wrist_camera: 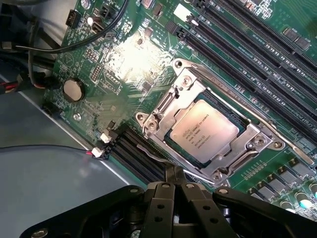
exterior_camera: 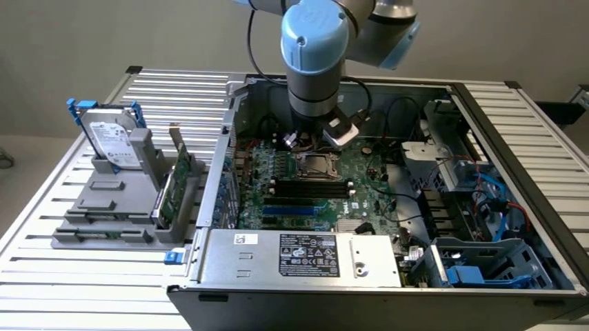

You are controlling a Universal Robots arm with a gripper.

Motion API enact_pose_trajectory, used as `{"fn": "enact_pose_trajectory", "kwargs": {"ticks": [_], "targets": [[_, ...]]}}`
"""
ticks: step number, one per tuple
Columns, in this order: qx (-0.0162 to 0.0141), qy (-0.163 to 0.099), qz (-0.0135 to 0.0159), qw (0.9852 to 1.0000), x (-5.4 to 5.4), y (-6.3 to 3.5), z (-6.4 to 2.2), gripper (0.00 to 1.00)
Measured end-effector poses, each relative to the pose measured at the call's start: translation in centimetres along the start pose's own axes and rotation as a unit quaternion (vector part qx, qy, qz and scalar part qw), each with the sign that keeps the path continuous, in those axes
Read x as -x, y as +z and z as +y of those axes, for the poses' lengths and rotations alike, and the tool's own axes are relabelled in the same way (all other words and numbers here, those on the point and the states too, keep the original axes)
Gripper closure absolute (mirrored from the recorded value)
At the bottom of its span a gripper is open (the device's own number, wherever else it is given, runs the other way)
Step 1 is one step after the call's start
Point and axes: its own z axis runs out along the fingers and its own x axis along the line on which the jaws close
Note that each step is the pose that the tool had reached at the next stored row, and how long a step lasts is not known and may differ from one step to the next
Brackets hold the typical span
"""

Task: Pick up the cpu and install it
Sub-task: 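Install the first cpu locking lever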

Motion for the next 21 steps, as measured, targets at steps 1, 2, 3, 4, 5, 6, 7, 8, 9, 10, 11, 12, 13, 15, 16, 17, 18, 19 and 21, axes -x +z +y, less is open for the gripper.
{"fn": "enact_pose_trajectory", "kwargs": {"ticks": [1, 2, 3, 4, 5, 6, 7, 8, 9, 10, 11, 12, 13, 15, 16, 17, 18, 19, 21], "targets": [[0.0, 0.001, 0.0004, 1.0, -0.02, 0.02, 0.03, 0.89], [-0.0002, 0.002, 0.0009, 1.0, -0.06, 0.05, 0.07, 0.89], [-0.0004, 0.003, 0.0014, 1.0, -0.1, 0.07, 0.1, 0.89], [-0.0007, 0.004, 0.0019, 1.0, -0.13, 0.09, 0.14, 0.89], [-0.0008, 0.005, 0.0022, 1.0, -0.17, 0.11, 0.17, 0.89], [-0.001, 0.006, 0.0026, 1.0, -0.2, 0.13, 0.21, 0.89], [-0.0012, 0.007, 0.0029, 1.0, -0.25, 0.15, 0.25, 0.89], [-0.0014, 0.008, 0.0032, 1.0, -0.29, 0.17, 0.29, 0.89], [-0.0016, 0.008, 0.0035, 1.0, -0.33, 0.19, 0.33, 0.89], [-0.0018, 0.009, 0.0039, 0.9999, -0.38, 0.21, 0.37, 0.89], [-0.0021, 0.01, 0.0042, 0.9999, -0.43, 0.23, 0.41, 0.89], [-0.0023, 0.011, 0.0045, 0.9999, -0.47, 0.25, 0.46, 0.89], [-0.0025, 0.012, 0.0048, 0.9999, -0.52, 0.27, 0.5, 0.89], [-0.003, 0.013, 0.005, 0.9999, -0.59, 0.3, 0.57, 0.89], [-0.0032, 0.014, 0.0049, 0.9999, -0.63, 0.31, 0.6, 0.89], [-0.0035, 0.015, 0.0049, 0.9999, -0.67, 0.33, 0.63, 0.89], [-0.0038, 0.016, 0.0046, 0.9999, -0.7, 0.33, 0.65, 0.89], [-0.0041, 0.017, 0.0042, 0.9998, -0.72, 0.34, 0.68, 0.89], [-0.0051, 0.019, 0.003, 0.9998, -0.77, 0.36, 0.72, 0.89]]}}
